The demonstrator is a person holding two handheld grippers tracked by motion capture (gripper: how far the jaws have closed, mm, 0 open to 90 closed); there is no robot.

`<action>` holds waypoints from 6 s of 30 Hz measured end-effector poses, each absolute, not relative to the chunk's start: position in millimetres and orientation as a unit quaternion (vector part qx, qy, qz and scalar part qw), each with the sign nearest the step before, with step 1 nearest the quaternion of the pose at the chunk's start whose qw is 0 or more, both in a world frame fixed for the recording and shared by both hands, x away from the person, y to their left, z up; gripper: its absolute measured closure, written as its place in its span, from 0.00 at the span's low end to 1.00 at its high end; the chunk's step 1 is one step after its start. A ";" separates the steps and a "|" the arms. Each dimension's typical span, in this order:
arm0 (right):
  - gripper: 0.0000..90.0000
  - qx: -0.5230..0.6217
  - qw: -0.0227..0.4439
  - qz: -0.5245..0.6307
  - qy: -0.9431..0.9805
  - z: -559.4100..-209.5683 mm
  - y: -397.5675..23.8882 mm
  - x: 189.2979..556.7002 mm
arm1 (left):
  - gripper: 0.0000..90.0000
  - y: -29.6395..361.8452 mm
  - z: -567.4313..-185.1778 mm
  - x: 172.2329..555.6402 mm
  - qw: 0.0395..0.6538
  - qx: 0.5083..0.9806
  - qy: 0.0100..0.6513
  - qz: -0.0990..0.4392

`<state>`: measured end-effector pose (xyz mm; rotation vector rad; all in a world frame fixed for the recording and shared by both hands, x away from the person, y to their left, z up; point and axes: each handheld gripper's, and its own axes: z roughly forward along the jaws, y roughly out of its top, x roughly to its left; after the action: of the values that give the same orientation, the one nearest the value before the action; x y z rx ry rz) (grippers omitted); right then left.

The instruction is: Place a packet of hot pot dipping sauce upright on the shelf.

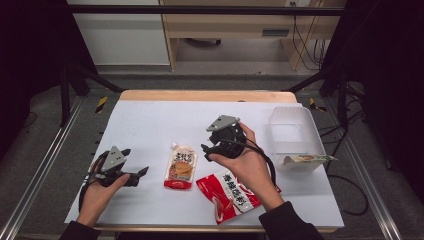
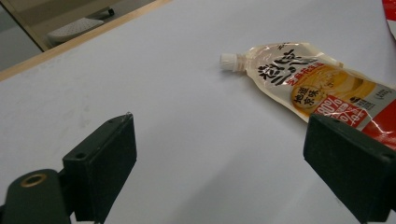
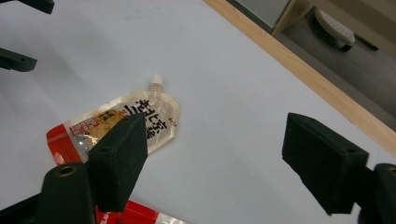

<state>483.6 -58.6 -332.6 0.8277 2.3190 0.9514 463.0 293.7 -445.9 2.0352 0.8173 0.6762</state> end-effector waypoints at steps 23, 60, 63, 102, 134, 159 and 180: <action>0.61 0.309 0.193 0.324 0.873 -388.6 -7.7 532.9 | 0.11 303.4 -447.7 466.9 0.406 0.803 0.344 0.269; 0.67 0.344 0.132 0.324 0.872 -460.7 9.4 556.8 | 0.11 300.4 -447.3 466.3 0.409 0.805 0.337 0.268; 0.66 0.346 0.131 0.325 0.870 -461.4 9.4 557.2 | 0.11 300.1 -447.1 466.4 0.407 0.807 0.334 0.269; 0.76 0.345 0.118 0.317 0.875 -468.2 3.6 553.5 | 0.12 298.5 -446.8 466.4 0.410 0.806 0.332 0.268; 1.00 0.291 0.145 0.370 0.870 -417.1 -3.4 525.4 | 0.12 295.7 -447.0 465.6 0.412 0.809 0.328 0.260; 1.00 0.213 0.133 0.413 0.875 -361.5 5.8 499.6 | 0.12 286.1 -432.0 458.6 0.444 0.811 0.301 0.232; 1.00 0.191 0.130 0.426 0.875 -338.8 -4.8 498.3 | 0.13 266.4 -398.3 463.7 0.456 0.812 0.281 0.230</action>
<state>498.3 -4.8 -338.8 0.5537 2.5414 1.2392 463.7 266.4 -398.3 2.0025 0.6930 0.5671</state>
